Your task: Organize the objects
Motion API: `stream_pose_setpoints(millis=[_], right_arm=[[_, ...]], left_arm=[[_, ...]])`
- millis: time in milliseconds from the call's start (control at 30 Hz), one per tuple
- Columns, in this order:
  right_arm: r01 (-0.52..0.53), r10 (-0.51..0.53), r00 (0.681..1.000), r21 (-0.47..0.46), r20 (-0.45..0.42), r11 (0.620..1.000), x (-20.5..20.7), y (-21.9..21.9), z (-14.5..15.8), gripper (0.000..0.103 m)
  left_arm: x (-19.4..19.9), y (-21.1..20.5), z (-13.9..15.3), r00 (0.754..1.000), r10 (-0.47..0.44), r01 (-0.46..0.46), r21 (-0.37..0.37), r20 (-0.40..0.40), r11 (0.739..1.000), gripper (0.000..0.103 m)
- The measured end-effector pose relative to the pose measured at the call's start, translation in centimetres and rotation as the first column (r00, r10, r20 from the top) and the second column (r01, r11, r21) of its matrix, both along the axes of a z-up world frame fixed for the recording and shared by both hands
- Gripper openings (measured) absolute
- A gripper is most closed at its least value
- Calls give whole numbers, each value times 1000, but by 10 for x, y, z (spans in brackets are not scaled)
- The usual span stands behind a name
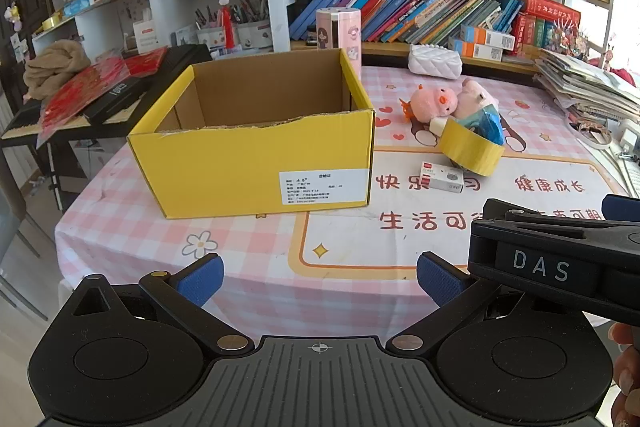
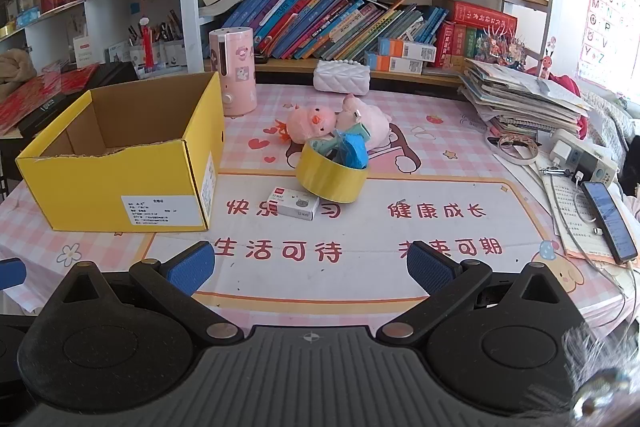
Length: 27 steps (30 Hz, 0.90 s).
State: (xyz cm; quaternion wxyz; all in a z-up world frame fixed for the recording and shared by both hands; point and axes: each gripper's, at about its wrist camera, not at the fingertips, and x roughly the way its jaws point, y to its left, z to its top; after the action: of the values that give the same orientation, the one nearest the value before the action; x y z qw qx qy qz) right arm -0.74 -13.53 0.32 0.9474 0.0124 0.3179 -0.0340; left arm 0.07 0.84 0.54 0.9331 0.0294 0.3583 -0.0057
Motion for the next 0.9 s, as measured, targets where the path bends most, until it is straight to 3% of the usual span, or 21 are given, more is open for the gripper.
stream_pose_setpoints(millis=[900], right_arm=[[0, 0, 1000, -5, 3, 1000, 2, 2, -3, 103]], left_arm=[[1, -1, 0, 1000, 0, 0, -2, 0, 1000, 103]])
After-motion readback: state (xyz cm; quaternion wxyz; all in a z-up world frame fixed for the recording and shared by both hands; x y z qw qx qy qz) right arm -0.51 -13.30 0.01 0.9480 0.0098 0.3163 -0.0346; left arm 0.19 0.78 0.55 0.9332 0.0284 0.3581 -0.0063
